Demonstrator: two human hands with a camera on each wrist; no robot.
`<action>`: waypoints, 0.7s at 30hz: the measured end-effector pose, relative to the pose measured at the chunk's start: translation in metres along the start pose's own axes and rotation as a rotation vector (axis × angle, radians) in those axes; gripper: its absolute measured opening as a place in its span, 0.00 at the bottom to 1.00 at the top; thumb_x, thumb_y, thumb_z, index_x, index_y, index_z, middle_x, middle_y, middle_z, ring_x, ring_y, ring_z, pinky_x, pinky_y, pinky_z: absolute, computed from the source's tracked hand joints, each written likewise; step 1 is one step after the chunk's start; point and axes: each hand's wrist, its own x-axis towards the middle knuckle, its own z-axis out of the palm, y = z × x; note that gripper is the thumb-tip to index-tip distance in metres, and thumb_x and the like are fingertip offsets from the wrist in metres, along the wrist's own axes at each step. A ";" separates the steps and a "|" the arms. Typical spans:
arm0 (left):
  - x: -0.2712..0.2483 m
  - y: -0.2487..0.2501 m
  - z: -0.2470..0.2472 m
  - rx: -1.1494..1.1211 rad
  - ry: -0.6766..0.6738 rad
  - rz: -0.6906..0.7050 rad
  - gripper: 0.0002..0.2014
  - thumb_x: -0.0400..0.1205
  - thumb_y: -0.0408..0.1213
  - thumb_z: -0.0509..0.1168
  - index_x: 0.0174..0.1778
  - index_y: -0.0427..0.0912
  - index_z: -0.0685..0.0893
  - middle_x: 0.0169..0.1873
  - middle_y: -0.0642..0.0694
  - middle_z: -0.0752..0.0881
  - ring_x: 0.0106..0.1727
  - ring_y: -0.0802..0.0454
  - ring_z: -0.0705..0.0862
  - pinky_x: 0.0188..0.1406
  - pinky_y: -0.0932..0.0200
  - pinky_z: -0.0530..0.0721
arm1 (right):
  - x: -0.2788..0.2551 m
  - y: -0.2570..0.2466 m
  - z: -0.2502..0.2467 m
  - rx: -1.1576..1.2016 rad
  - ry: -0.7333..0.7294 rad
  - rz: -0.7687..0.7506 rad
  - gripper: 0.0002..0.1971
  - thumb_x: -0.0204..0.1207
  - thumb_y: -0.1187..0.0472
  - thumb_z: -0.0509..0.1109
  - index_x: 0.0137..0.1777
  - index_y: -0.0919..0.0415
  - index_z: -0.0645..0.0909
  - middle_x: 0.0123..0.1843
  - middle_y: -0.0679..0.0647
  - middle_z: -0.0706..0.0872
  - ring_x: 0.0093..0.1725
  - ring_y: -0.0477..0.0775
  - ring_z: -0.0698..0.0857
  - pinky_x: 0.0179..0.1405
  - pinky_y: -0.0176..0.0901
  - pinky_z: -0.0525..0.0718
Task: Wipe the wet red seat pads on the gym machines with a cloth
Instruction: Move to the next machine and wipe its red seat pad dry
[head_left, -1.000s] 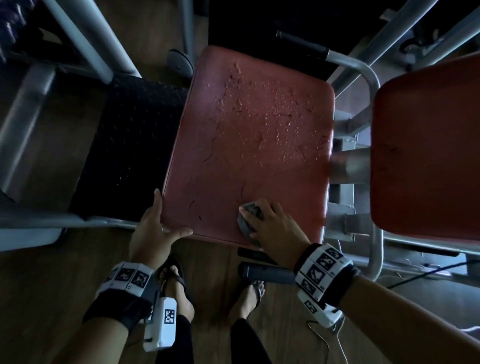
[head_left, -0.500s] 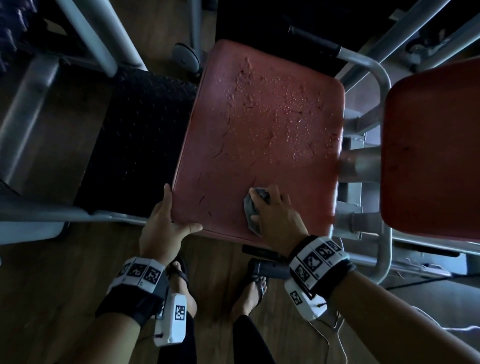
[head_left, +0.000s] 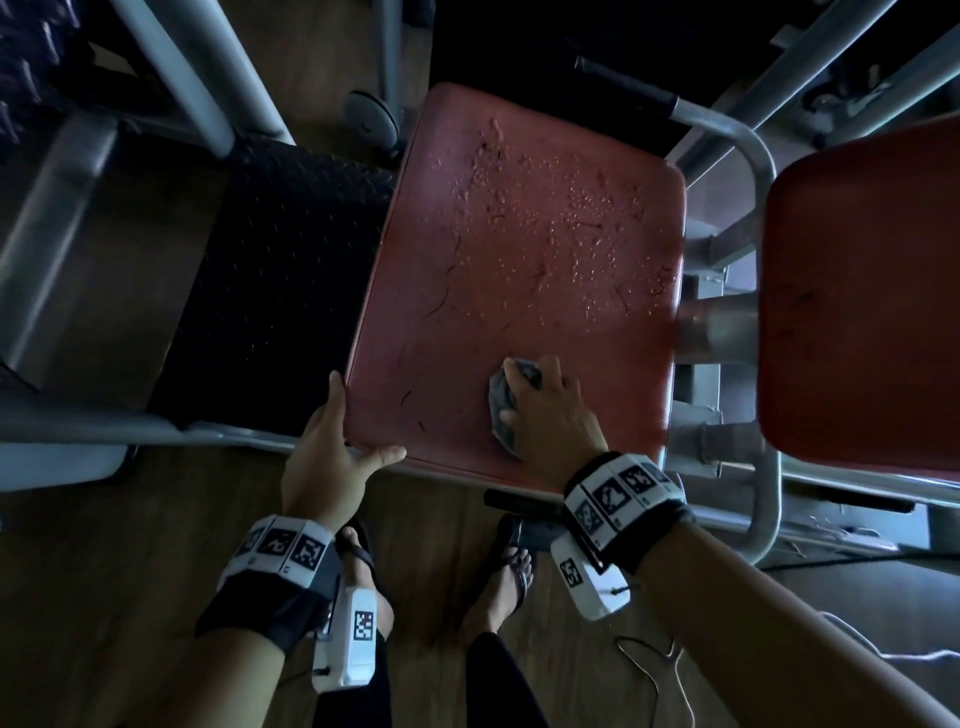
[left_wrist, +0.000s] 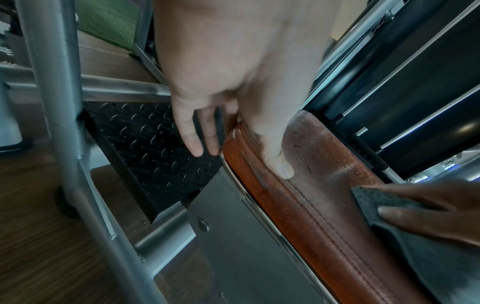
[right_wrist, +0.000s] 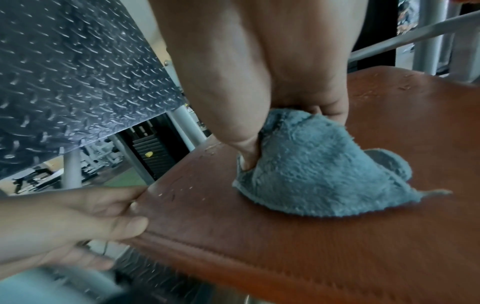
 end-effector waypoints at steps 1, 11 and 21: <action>0.000 0.000 0.000 -0.009 0.001 -0.004 0.57 0.69 0.54 0.80 0.88 0.51 0.51 0.71 0.47 0.79 0.67 0.48 0.81 0.60 0.49 0.83 | 0.006 -0.001 -0.003 0.029 -0.003 0.035 0.34 0.84 0.49 0.62 0.85 0.51 0.51 0.76 0.61 0.56 0.68 0.66 0.71 0.57 0.55 0.82; 0.002 -0.002 0.000 -0.027 -0.005 -0.005 0.58 0.68 0.54 0.81 0.87 0.53 0.50 0.71 0.47 0.79 0.69 0.47 0.80 0.62 0.45 0.84 | 0.009 0.038 -0.007 0.634 -0.002 0.125 0.29 0.69 0.37 0.75 0.67 0.49 0.80 0.62 0.50 0.82 0.57 0.49 0.83 0.55 0.42 0.79; 0.000 0.002 0.000 -0.010 0.002 -0.020 0.57 0.69 0.52 0.80 0.88 0.52 0.51 0.74 0.44 0.77 0.73 0.43 0.78 0.65 0.44 0.81 | -0.022 0.080 -0.058 0.846 0.474 0.242 0.17 0.70 0.68 0.75 0.50 0.51 0.73 0.36 0.54 0.80 0.35 0.51 0.81 0.44 0.60 0.86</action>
